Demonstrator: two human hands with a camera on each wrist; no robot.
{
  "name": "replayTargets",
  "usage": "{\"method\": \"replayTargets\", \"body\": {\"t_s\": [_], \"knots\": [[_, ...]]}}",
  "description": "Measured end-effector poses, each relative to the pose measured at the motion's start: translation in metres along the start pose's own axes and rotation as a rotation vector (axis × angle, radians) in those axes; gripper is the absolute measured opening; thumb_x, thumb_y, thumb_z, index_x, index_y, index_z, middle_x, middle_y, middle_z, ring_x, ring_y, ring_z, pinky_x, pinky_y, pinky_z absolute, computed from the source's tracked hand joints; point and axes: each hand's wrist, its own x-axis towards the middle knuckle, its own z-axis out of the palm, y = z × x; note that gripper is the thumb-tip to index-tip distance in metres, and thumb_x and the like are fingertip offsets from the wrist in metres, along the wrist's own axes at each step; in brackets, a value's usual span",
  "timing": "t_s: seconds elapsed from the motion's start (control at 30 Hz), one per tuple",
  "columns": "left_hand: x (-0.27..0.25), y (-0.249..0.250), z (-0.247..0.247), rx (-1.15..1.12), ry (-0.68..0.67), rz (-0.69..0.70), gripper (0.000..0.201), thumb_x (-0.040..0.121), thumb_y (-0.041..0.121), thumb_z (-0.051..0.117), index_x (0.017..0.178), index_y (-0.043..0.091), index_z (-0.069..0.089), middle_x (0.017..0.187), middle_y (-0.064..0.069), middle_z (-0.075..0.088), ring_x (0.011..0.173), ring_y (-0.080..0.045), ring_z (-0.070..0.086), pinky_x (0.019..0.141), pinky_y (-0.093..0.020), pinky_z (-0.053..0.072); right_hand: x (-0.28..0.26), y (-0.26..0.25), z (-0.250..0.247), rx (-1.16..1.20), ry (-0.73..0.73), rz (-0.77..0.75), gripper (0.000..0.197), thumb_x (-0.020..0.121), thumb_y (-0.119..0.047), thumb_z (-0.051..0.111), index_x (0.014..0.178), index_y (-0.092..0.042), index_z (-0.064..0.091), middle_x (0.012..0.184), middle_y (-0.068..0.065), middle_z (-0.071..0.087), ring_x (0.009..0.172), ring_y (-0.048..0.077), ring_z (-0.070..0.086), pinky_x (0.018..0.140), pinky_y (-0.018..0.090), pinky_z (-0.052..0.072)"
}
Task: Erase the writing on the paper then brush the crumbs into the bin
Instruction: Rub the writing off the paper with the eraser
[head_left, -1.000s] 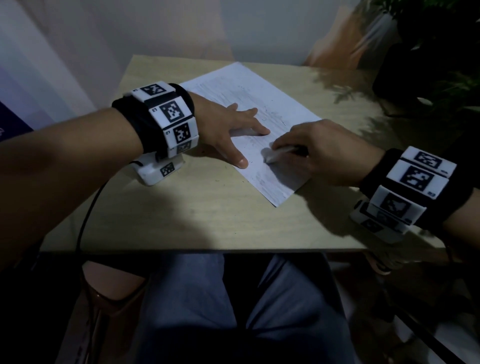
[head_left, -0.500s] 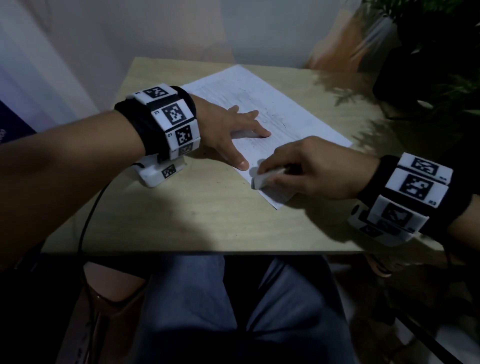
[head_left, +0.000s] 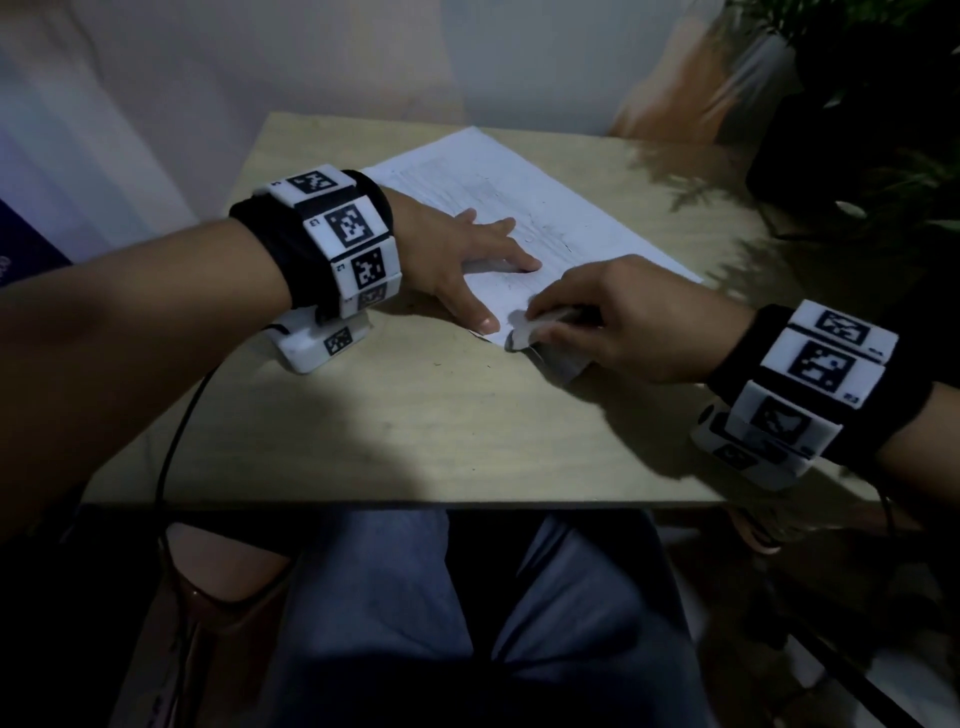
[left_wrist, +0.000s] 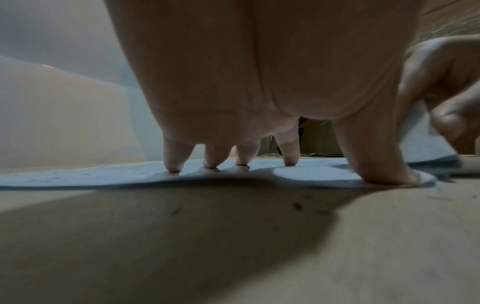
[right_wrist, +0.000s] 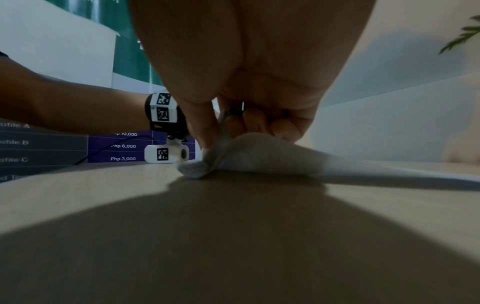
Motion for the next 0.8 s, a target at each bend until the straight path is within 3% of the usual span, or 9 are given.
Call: {"method": "replayTargets", "body": {"t_s": [0.1, 0.17, 0.3, 0.37, 0.47, 0.57, 0.63, 0.7, 0.8], "knots": [[-0.0002, -0.0003, 0.0006, -0.012, 0.007, 0.003, 0.097, 0.073, 0.072, 0.068, 0.152, 0.063, 0.013, 0.167, 0.022, -0.015, 0.155, -0.015, -0.017, 0.126, -0.054, -0.002, -0.0034, -0.0099, 0.0052, 0.001, -0.02, -0.066, 0.062, 0.084, -0.069, 0.038, 0.108, -0.025, 0.074, 0.099, -0.01, 0.071, 0.087, 0.01, 0.063, 0.081, 0.035, 0.051], [-0.001, 0.0002, 0.0004, -0.006, 0.005, 0.005, 0.097, 0.073, 0.072, 0.068, 0.153, 0.063, 0.013, 0.167, 0.022, -0.015, 0.155, -0.015, -0.017, 0.125, -0.056, -0.002, -0.0063, -0.0118, 0.0044, 0.094, -0.031, -0.064, 0.048, 0.086, -0.061, 0.048, 0.105, -0.026, 0.074, 0.095, -0.012, 0.071, 0.084, 0.005, 0.063, 0.079, 0.03, 0.05], [-0.0006, -0.0011, 0.0009, -0.013, 0.004, 0.012, 0.096, 0.071, 0.077, 0.068, 0.15, 0.065, 0.015, 0.167, 0.021, -0.016, 0.155, -0.017, -0.018, 0.124, -0.059, -0.003, -0.003, -0.0034, 0.0002, 0.128, 0.111, 0.015, 0.023, 0.091, -0.036, 0.064, 0.109, -0.023, 0.072, 0.079, -0.019, 0.064, 0.074, -0.004, 0.058, 0.071, 0.02, 0.044], [-0.0009, -0.0007, 0.0016, 0.006, 0.002, 0.008, 0.099, 0.068, 0.08, 0.066, 0.151, 0.064, 0.014, 0.167, 0.021, -0.016, 0.155, -0.017, -0.018, 0.124, -0.059, -0.002, -0.0012, -0.0038, 0.0026, 0.064, 0.088, 0.016, 0.029, 0.094, -0.044, 0.062, 0.114, -0.024, 0.068, 0.078, -0.02, 0.061, 0.07, -0.003, 0.056, 0.07, 0.023, 0.042], [-0.0019, 0.0024, 0.0015, 0.018, 0.016, -0.007, 0.097, 0.076, 0.074, 0.068, 0.154, 0.061, 0.012, 0.167, 0.021, -0.017, 0.155, -0.017, -0.017, 0.125, -0.056, -0.001, -0.0051, -0.0066, 0.0035, 0.026, -0.015, -0.024, 0.035, 0.089, -0.055, 0.053, 0.102, -0.027, 0.071, 0.084, -0.012, 0.07, 0.073, 0.005, 0.06, 0.07, 0.026, 0.047], [-0.0024, 0.0016, 0.001, 0.01, 0.014, -0.012, 0.095, 0.077, 0.073, 0.068, 0.153, 0.062, 0.012, 0.167, 0.023, -0.017, 0.156, -0.016, -0.017, 0.125, -0.056, -0.002, -0.0073, -0.0081, -0.0022, 0.119, -0.067, 0.019, 0.02, 0.09, -0.043, 0.06, 0.092, -0.028, 0.073, 0.077, -0.006, 0.071, 0.07, 0.009, 0.062, 0.067, 0.029, 0.049], [-0.0013, -0.0007, 0.0013, 0.002, 0.012, -0.006, 0.096, 0.075, 0.074, 0.069, 0.152, 0.063, 0.013, 0.167, 0.023, -0.017, 0.155, -0.016, -0.017, 0.125, -0.057, -0.001, -0.0041, -0.0073, -0.0016, 0.116, -0.007, -0.01, 0.022, 0.094, -0.041, 0.059, 0.098, -0.026, 0.074, 0.085, -0.005, 0.073, 0.074, 0.01, 0.063, 0.07, 0.031, 0.048], [-0.0016, -0.0008, 0.0021, -0.015, 0.013, 0.002, 0.096, 0.074, 0.073, 0.071, 0.151, 0.064, 0.015, 0.167, 0.023, -0.016, 0.155, -0.015, -0.017, 0.125, -0.056, -0.001, 0.0011, -0.0068, 0.0014, 0.078, 0.042, -0.046, 0.039, 0.092, -0.052, 0.053, 0.109, -0.024, 0.074, 0.101, -0.007, 0.074, 0.086, 0.01, 0.065, 0.079, 0.031, 0.05], [-0.0041, 0.0034, 0.0021, -0.016, 0.024, 0.0, 0.094, 0.078, 0.068, 0.072, 0.153, 0.06, 0.016, 0.167, 0.022, -0.015, 0.155, -0.015, -0.017, 0.126, -0.051, -0.001, -0.0001, -0.0045, 0.0043, 0.036, 0.009, -0.071, 0.048, 0.09, -0.063, 0.046, 0.109, -0.028, 0.073, 0.101, -0.01, 0.073, 0.089, 0.012, 0.066, 0.081, 0.037, 0.052]]}}
